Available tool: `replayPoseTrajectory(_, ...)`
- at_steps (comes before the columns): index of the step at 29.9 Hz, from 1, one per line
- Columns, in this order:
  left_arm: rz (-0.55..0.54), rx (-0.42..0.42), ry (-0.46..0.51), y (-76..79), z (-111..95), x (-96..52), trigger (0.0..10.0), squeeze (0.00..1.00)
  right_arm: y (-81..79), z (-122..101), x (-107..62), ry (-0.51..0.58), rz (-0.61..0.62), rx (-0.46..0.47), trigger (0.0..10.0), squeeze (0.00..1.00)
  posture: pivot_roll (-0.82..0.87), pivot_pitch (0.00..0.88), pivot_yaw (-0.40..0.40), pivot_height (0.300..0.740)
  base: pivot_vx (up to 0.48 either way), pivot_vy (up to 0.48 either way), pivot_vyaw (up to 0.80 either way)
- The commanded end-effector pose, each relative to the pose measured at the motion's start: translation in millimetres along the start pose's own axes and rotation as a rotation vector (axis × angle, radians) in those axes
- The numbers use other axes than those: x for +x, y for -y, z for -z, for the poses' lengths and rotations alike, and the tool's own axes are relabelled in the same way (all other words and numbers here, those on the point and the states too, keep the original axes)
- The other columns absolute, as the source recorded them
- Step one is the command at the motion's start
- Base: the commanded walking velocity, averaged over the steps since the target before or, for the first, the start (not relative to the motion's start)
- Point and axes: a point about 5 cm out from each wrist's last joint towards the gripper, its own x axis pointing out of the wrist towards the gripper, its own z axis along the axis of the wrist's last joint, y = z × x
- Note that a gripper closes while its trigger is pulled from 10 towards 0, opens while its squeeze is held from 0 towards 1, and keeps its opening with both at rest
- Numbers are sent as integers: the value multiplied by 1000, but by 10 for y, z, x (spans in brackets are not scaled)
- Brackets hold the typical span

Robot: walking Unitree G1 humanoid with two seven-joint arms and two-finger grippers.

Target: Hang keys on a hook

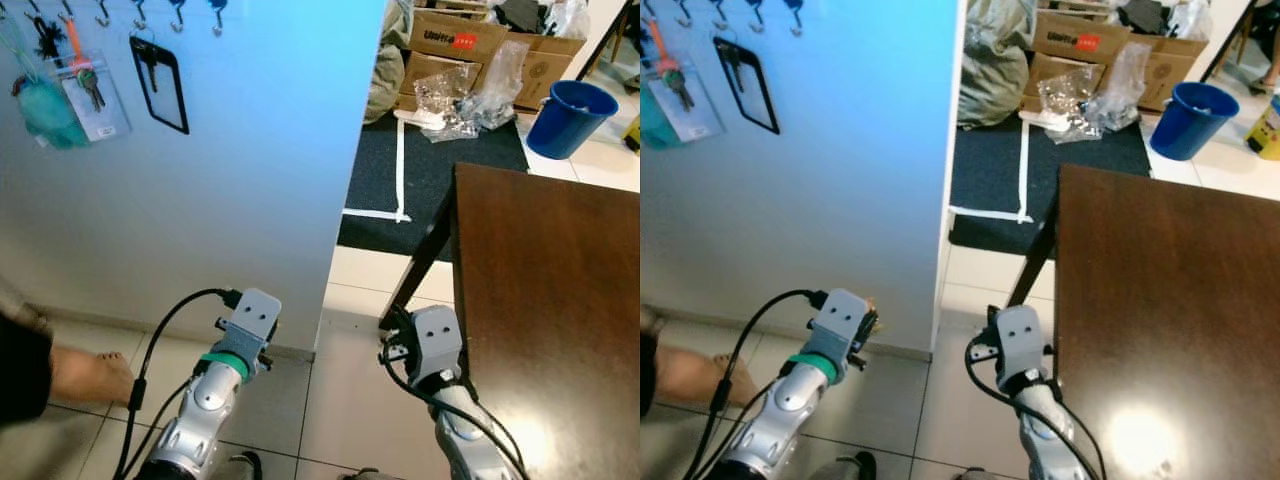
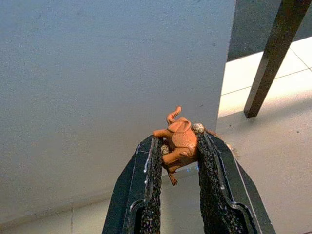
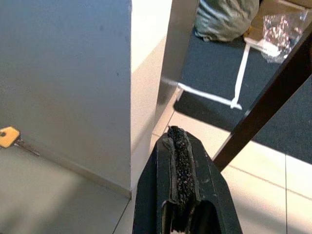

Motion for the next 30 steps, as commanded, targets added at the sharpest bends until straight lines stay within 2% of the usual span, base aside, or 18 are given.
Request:
replayPoseTrajectory(1,4,2,-21,6,65,-22,10000,0,3,80,-46,-36,3,-3,10000,0,-26,68,62,740,0,0,0)
replayPoseTrajectory(30,-2,3,-6,14,46,-32,10000,0,-10,57,-22,-20,-3,-8,10000,0,-17,65,64,740,0,0,0)
